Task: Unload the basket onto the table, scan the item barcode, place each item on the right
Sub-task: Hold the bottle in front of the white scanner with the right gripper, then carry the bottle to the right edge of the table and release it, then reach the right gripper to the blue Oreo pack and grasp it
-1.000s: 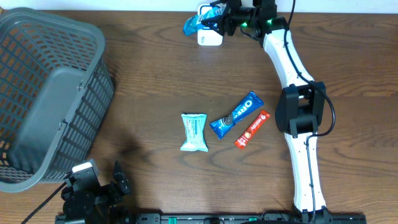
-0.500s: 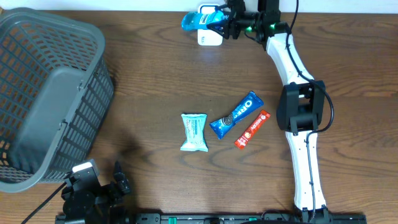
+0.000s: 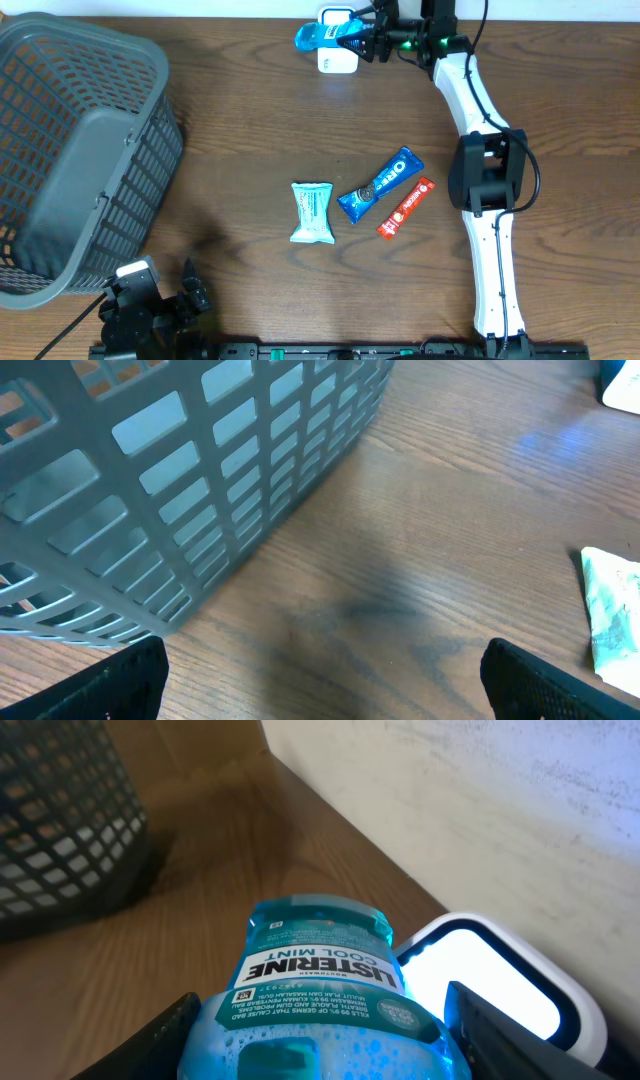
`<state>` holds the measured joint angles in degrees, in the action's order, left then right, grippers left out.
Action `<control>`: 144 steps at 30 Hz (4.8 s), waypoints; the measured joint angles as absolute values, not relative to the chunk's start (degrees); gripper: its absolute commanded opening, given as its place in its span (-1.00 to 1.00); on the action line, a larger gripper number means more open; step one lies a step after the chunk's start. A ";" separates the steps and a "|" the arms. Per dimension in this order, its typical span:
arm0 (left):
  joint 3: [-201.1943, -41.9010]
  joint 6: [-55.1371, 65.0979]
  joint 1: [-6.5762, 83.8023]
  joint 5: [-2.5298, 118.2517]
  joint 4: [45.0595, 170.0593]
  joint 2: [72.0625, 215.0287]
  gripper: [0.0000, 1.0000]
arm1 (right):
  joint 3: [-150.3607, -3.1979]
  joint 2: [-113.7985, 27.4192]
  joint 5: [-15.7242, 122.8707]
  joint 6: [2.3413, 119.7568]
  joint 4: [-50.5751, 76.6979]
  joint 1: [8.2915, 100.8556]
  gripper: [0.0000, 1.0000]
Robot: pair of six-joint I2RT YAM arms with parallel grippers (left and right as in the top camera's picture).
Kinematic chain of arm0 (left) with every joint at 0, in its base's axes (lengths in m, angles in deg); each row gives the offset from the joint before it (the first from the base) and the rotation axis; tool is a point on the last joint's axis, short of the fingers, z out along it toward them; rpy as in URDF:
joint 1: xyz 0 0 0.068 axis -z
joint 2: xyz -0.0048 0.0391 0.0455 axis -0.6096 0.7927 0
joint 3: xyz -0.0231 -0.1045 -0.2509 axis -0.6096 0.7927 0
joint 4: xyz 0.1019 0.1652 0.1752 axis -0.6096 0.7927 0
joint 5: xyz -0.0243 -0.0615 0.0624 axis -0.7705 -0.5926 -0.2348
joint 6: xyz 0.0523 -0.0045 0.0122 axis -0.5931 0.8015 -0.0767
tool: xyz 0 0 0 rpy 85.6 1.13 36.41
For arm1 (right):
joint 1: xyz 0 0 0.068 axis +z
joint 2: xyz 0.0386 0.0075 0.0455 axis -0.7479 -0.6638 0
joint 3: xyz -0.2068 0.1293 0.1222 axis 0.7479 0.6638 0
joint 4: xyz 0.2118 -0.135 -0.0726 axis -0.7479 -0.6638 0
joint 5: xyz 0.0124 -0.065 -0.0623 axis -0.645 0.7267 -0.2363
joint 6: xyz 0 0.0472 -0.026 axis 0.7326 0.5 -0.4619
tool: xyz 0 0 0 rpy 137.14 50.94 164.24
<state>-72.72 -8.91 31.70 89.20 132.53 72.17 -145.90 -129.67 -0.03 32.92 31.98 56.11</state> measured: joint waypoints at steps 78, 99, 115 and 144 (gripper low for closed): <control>-72.70 -8.91 31.70 89.18 132.53 72.15 1.00 | -146.30 -105.03 67.49 35.30 -24.63 12.73 -0.47; -72.70 -8.91 31.70 89.18 132.53 72.15 1.00 | -127.15 -105.03 62.79 35.32 -8.68 7.02 0.27; -72.70 -8.91 31.70 89.16 132.53 72.15 1.00 | -128.42 -83.83 55.03 38.43 -11.98 9.52 0.98; -72.70 -8.91 31.70 89.18 132.53 72.15 1.00 | -128.44 -102.26 42.74 84.00 -40.46 65.82 0.47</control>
<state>-72.70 -8.91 31.70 89.18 132.53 72.15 -128.44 -102.26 42.74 84.00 -40.46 65.82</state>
